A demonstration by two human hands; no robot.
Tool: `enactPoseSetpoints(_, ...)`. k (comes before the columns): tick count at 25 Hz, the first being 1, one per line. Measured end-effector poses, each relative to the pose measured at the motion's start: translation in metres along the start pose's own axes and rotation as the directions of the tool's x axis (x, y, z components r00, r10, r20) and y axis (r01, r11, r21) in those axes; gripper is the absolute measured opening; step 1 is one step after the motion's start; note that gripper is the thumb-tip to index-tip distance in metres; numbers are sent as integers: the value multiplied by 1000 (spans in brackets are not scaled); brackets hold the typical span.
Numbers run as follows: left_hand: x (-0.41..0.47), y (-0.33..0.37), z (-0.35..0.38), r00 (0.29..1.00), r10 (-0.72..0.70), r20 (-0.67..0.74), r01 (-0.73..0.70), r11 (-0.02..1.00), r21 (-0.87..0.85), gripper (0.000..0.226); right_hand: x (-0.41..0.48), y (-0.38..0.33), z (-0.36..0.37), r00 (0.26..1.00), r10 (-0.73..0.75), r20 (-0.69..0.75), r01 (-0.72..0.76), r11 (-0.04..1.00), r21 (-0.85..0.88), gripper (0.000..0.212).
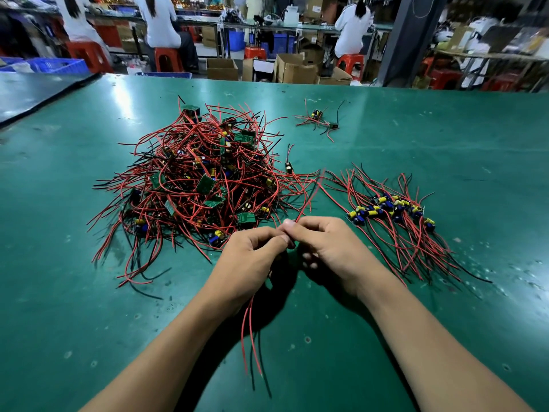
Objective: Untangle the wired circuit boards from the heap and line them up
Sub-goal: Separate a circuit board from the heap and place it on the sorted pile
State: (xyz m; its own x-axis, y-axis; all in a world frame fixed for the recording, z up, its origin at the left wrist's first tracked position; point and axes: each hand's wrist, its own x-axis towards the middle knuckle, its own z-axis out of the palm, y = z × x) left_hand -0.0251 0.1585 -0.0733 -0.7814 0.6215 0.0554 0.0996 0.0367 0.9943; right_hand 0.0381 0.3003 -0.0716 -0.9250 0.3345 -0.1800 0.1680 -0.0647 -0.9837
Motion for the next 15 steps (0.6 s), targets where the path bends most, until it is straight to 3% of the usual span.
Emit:
enactPoseSetpoints(8,-1,3,2,994,-34,107,23,994,103,19,11,-9,-22,939,-1,-345,129,929,348,22)
enactPoseSetpoints(15,-5,7,3,986,-65,153,55,996,70,19,10,-20,-29,972,163,-168,19,662,749,41)
